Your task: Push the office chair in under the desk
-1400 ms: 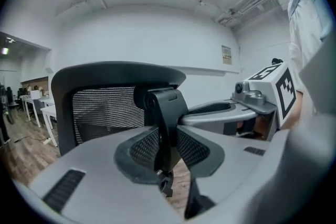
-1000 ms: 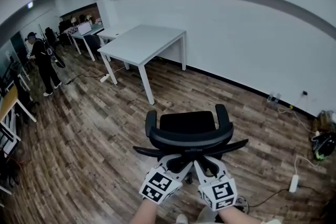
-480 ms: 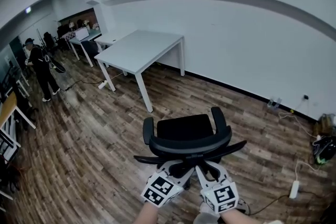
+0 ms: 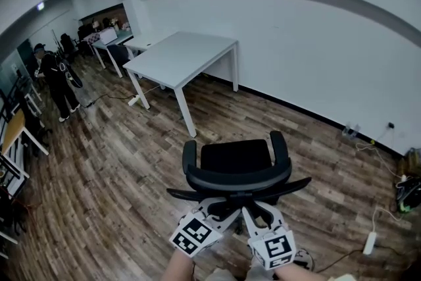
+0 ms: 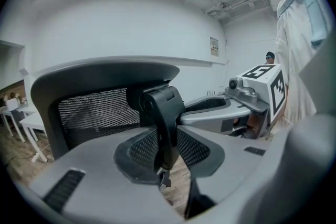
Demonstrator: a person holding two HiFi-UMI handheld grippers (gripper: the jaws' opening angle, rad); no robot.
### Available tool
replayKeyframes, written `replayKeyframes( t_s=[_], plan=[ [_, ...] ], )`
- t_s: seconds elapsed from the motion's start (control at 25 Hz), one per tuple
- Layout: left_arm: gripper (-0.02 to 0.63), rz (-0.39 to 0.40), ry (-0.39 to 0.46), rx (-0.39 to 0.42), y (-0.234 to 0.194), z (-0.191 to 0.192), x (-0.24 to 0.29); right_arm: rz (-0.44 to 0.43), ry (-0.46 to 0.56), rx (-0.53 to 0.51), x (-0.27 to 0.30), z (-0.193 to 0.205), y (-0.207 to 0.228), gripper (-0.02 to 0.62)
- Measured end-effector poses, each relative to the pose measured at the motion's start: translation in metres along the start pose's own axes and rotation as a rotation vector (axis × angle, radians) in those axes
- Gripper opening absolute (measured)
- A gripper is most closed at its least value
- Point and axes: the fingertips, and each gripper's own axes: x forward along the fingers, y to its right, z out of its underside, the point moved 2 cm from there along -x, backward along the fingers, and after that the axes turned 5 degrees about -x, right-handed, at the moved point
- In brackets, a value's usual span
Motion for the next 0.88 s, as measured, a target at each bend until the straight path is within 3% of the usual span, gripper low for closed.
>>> replayKeyframes(
  t_s=[0.56,0.88],
  plan=[
    [0.095,0.151,-0.011,0.081,-0.055,-0.003,0.004,0.187,-0.024,0.029,0.052,-0.012,0.000,0.094],
    [0.097,0.208,-0.028,0.134,-0.081,-0.011,0.022,0.248,-0.031,0.024,0.079,-0.014,0.018,0.083]
  ],
)
